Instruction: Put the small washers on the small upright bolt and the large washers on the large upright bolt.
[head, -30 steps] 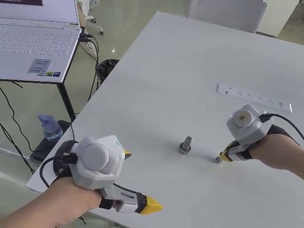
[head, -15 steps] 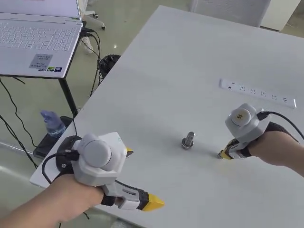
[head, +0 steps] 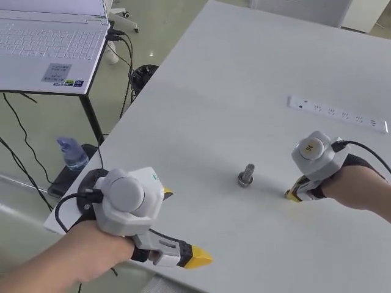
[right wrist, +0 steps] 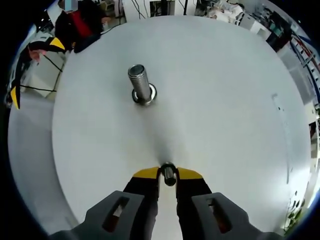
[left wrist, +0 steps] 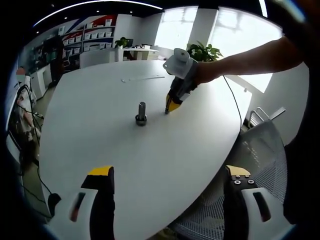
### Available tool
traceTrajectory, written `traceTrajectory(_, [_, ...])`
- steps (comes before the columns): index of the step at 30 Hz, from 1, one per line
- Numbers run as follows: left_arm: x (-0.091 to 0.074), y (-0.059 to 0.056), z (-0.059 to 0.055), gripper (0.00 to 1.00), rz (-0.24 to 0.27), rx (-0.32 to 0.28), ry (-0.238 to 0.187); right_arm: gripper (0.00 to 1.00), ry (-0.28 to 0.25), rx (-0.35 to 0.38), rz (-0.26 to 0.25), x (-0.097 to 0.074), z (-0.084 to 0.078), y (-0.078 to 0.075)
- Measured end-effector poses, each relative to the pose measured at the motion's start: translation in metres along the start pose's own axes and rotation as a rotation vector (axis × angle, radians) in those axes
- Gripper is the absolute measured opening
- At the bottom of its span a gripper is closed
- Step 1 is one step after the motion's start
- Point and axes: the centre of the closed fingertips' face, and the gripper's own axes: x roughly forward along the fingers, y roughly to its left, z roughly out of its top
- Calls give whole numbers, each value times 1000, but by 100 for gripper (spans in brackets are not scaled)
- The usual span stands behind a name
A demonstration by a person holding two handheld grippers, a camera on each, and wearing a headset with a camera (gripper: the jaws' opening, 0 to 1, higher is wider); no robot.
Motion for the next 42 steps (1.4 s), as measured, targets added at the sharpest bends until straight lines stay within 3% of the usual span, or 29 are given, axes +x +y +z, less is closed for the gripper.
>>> traceTrajectory(11, [0, -2, 4, 90, -1, 5, -9, 12, 0, -3, -2, 0, -1, 1])
traceTrajectory(42, [-1, -3, -2, 89, -3, -5, -3, 18, 1, -8, 8, 0, 2, 1])
